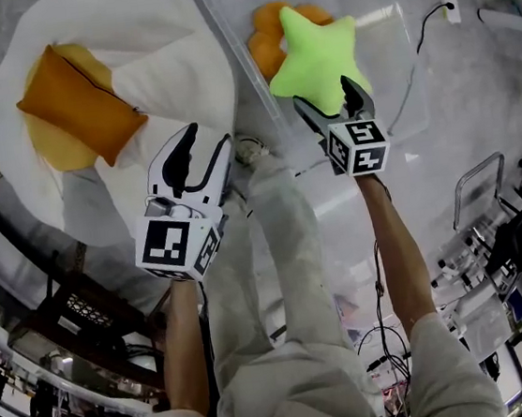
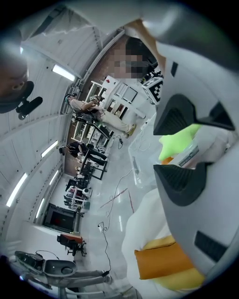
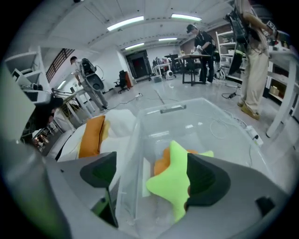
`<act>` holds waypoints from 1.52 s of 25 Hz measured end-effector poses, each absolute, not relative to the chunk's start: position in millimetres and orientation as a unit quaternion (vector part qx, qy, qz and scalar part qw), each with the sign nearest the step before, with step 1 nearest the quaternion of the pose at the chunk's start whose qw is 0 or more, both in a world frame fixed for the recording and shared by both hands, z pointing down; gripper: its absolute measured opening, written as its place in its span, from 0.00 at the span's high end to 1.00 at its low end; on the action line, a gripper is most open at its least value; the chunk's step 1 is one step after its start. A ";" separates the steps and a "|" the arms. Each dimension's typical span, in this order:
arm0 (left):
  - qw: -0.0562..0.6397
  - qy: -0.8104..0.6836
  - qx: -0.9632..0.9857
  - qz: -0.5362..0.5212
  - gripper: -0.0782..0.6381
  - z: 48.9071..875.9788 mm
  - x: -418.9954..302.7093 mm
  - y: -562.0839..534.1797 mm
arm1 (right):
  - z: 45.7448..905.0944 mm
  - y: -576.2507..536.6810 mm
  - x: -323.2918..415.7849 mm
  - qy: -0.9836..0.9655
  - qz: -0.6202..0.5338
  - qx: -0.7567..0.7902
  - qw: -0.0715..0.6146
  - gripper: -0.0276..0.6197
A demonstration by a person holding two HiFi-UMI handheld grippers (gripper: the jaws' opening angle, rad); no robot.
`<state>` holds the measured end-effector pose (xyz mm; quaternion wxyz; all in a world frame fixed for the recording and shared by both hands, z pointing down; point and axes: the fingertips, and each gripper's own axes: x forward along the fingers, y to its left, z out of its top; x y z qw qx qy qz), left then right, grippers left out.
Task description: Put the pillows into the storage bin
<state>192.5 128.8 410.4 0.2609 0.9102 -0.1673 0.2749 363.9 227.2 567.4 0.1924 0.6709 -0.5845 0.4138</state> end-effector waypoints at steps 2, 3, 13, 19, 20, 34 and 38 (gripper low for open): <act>0.264 -0.178 0.909 0.270 0.62 405.6 182.2 123.1 | 545.2 207.5 349.2 -0.608 0.392 0.664 0.190 0.24; 0.265 -0.186 0.908 0.267 0.62 403.9 175.4 119.5 | 536.0 196.7 340.8 -0.619 0.383 0.659 0.188 0.24; 0.289 -0.289 0.882 0.234 0.62 396.1 66.5 83.3 | 489.8 90.7 206.1 -0.731 0.324 0.567 0.199 0.24; 0.306 -0.350 0.859 0.215 0.62 400.7 -16.3 61.0 | 492.0 41.8 109.6 -0.775 0.311 0.506 0.214 0.24; 0.309 -0.361 0.854 0.212 0.62 402.5 -29.2 56.8 | 493.7 34.2 95.7 -0.782 0.309 0.496 0.218 0.24; 0.348 -0.453 0.799 0.187 0.62 441.2 -190.5 25.9 | 570.5 -25.2 -70.7 -0.809 0.342 0.395 0.271 0.22; 0.355 -0.456 0.795 0.185 0.62 457.8 -208.2 22.1 | 616.5 -33.2 -86.2 -0.789 0.377 0.391 0.287 0.19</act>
